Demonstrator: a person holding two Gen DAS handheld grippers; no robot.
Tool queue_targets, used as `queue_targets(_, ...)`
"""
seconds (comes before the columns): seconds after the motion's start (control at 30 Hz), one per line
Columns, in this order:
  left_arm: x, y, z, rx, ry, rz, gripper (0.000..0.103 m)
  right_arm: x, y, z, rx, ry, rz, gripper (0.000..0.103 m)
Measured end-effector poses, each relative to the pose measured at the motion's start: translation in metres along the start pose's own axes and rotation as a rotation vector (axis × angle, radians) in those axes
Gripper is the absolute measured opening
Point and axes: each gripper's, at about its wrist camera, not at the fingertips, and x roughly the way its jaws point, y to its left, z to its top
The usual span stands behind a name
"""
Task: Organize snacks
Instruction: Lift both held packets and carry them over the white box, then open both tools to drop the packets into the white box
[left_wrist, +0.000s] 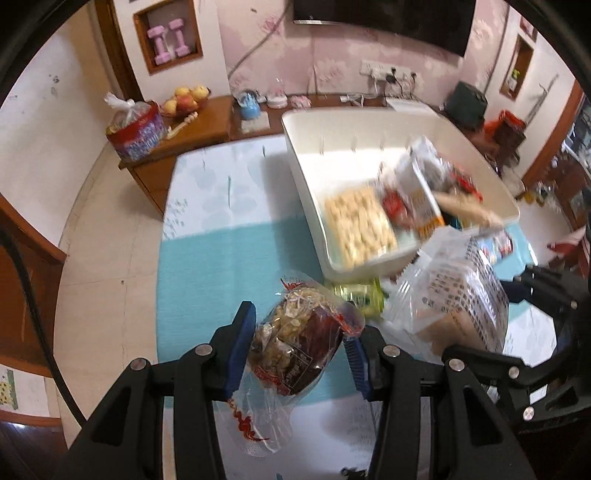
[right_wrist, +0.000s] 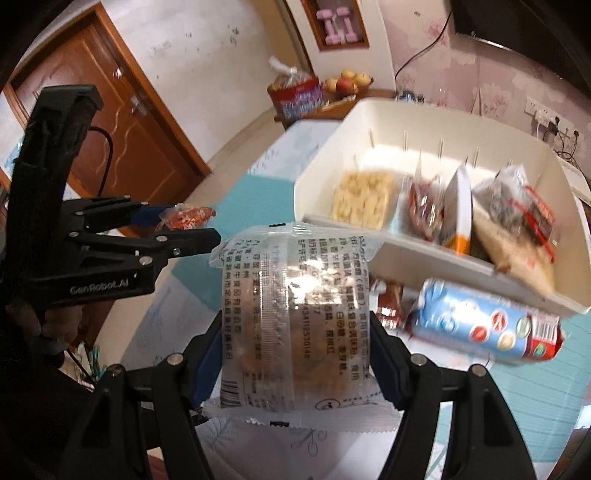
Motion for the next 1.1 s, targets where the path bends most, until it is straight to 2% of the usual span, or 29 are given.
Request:
queue_targets(0.2, -0.007, 0.000, 0.030, -0.044, -0.075, -0.030, 0.046, -0.006, 0.000, 0.019, 0.008, -0.078, -0.024, 0.070)
queue_targets(0.4, -0.008, -0.005, 0.063, -0.097, -0.161, -0.093, 0.046, -0.016, -0.012, 0.044, 0.035, -0.162, -0.072, 0.070)
queue_targets(0.73, 0.010, -0.020, 0.106, -0.157, -0.281, -0.184, 0.046, -0.015, -0.046, 0.075, 0.052, -0.263, -0.210, 0.070)
queue_targets(0.83, 0.018, -0.022, 0.112, -0.186, -0.339, -0.218, 0.046, -0.013, -0.052, 0.080, 0.043, -0.282, -0.247, 0.070)
queue_targets(0.97, 0.033, -0.024, 0.120, -0.209, -0.361, -0.237, 0.046, -0.007, -0.061, 0.087, 0.028, -0.309, -0.300, 0.070)
queue_targets(1.1, 0.049, -0.028, 0.126, -0.229, -0.348, -0.242, 0.046, 0.002, -0.073, 0.092, 0.049, -0.314, -0.326, 0.071)
